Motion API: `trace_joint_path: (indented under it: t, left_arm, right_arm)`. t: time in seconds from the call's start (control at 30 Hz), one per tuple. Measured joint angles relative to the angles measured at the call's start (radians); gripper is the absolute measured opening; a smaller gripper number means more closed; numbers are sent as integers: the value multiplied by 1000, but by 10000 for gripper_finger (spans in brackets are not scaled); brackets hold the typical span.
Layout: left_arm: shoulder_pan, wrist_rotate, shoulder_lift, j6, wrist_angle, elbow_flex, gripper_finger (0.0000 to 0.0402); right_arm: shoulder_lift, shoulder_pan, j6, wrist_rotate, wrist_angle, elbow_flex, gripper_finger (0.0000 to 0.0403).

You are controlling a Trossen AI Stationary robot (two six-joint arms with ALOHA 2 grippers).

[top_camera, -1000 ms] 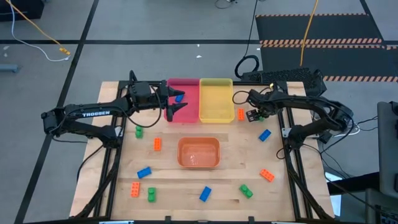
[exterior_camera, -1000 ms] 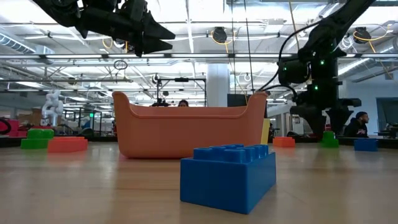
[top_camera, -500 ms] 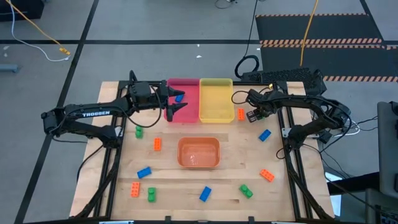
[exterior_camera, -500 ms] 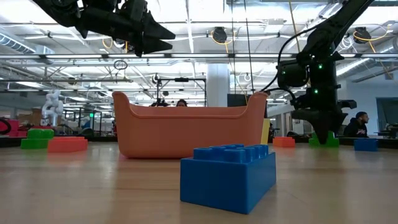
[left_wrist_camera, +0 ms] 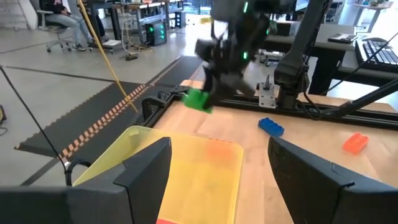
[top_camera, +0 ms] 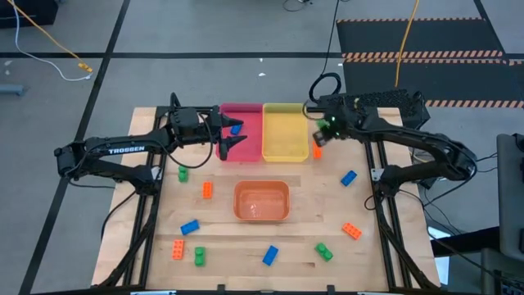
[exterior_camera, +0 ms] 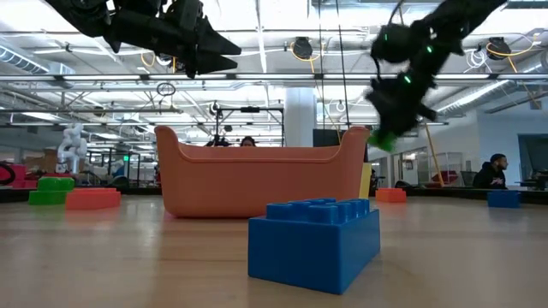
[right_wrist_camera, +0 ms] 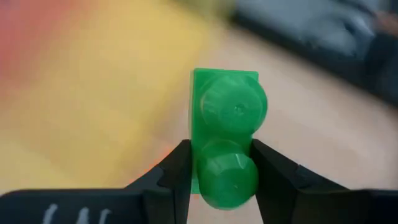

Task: Sort & place blocks by color
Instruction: Put the green game piece into the yellow bin, then put the orange game piece into the orange bin

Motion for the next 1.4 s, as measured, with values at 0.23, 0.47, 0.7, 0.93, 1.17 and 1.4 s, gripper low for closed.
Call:
trace_joint_path:
  t: [0.23, 0.47, 0.7, 0.93, 1.17, 1.4]
  left_arm:
    - [0, -33, 0, 1, 0, 0, 271]
    - [8, -34, 0, 0, 4, 0, 271]
    - [8, -34, 0, 1, 4, 0, 271]
    - [8, -34, 0, 4, -3, 0, 271]
    - [8, -34, 0, -4, -3, 0, 271]
    - [8, -33, 0, -7, -3, 0, 271]
  right_arm:
    - [82, 38, -88, -69, 268, 92, 122]
    - [315, 15, -128, -98, 241, 213, 122]
    - [468, -14, -135, -111, 205, 297, 122]
    - [504, -24, -160, -119, 207, 300, 203]
    - [465, -23, -186, -119, 208, 300, 274]
    - [301, -13, -186, -117, 166, 300, 280]
